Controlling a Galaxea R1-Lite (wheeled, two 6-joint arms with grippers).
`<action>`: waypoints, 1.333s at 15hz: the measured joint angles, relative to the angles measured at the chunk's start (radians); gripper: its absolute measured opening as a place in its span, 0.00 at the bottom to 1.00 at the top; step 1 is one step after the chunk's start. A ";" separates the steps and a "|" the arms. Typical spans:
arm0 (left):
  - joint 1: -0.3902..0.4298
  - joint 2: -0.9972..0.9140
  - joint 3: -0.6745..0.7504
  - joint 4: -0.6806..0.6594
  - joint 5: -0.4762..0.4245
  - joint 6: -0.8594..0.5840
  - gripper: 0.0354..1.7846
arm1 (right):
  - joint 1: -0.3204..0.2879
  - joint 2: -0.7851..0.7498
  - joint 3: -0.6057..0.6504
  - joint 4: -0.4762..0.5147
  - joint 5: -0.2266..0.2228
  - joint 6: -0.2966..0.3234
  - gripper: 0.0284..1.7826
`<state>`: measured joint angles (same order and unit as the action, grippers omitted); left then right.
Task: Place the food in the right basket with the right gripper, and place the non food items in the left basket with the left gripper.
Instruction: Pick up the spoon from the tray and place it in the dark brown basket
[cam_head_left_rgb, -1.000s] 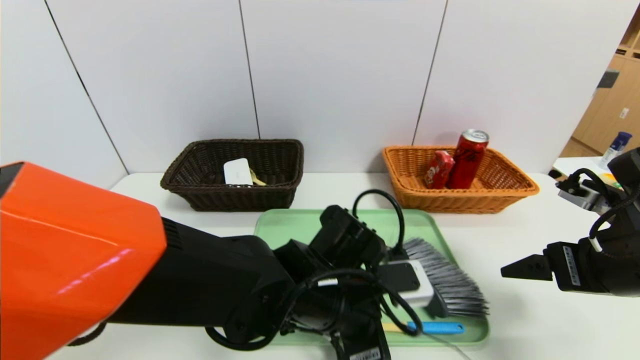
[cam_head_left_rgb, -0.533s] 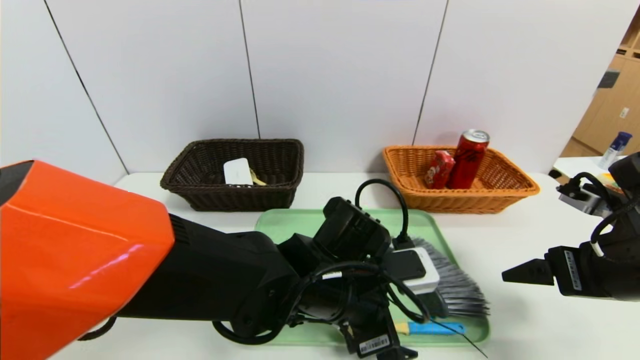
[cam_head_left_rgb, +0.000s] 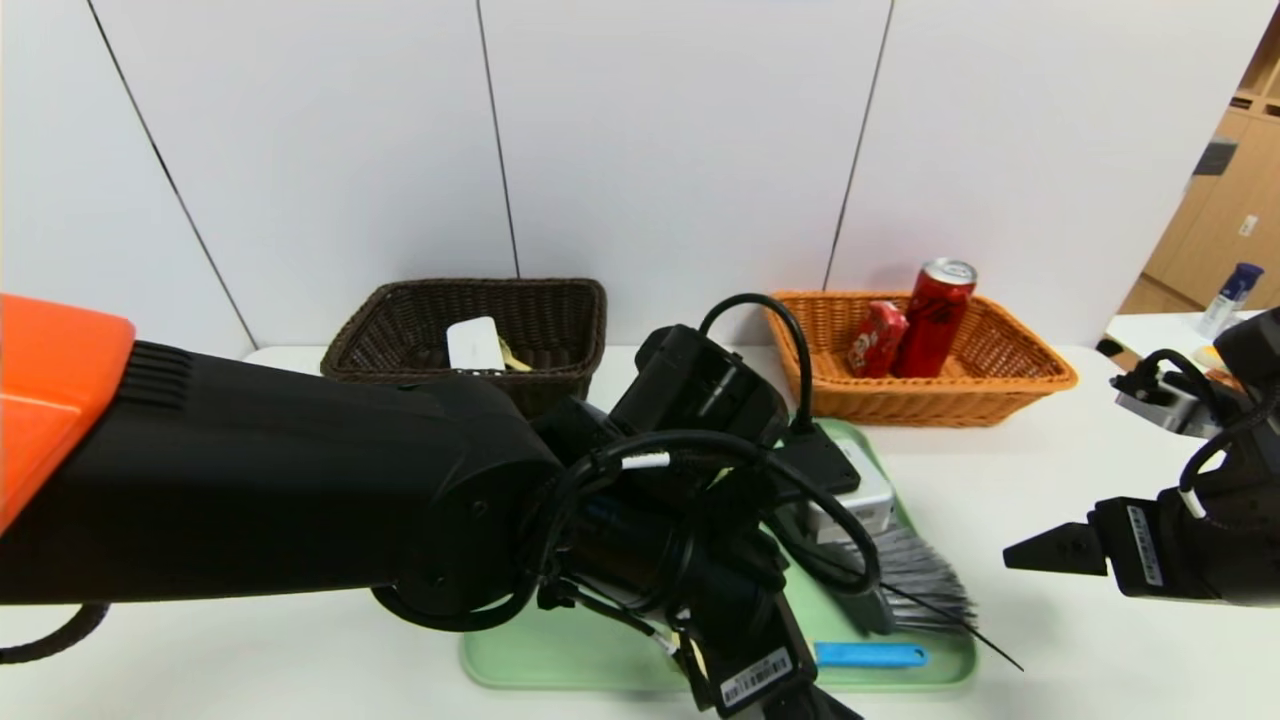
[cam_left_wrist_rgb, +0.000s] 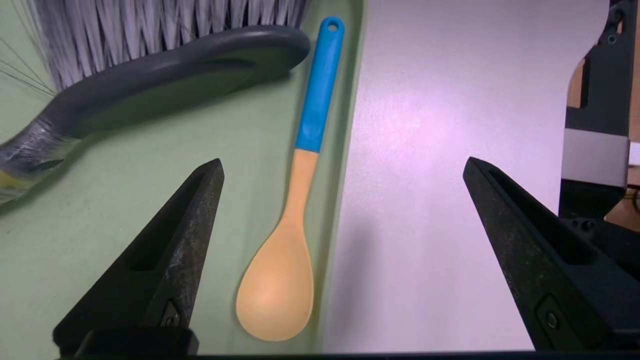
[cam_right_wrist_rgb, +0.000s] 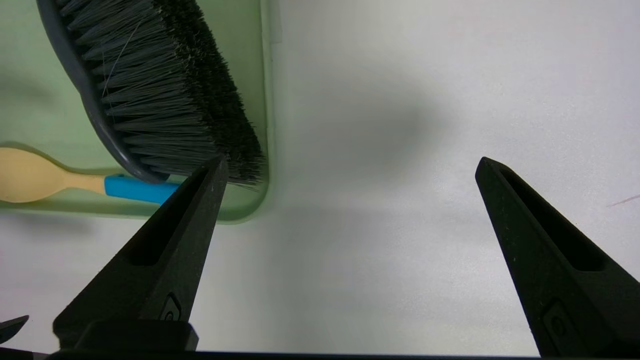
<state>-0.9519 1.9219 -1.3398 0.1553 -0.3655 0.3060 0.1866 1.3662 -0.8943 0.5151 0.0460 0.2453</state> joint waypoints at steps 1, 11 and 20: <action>0.001 0.006 0.000 -0.035 0.000 -0.007 0.94 | 0.000 0.000 0.001 0.000 0.000 0.000 0.96; -0.009 0.055 0.061 -0.177 0.052 -0.009 0.94 | -0.010 -0.002 0.003 0.001 0.000 0.000 0.96; -0.012 0.086 0.072 -0.201 0.097 -0.020 0.94 | -0.010 -0.003 0.019 0.001 0.000 -0.001 0.96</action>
<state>-0.9640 2.0074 -1.2674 -0.0455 -0.2683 0.2862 0.1768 1.3632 -0.8755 0.5157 0.0455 0.2447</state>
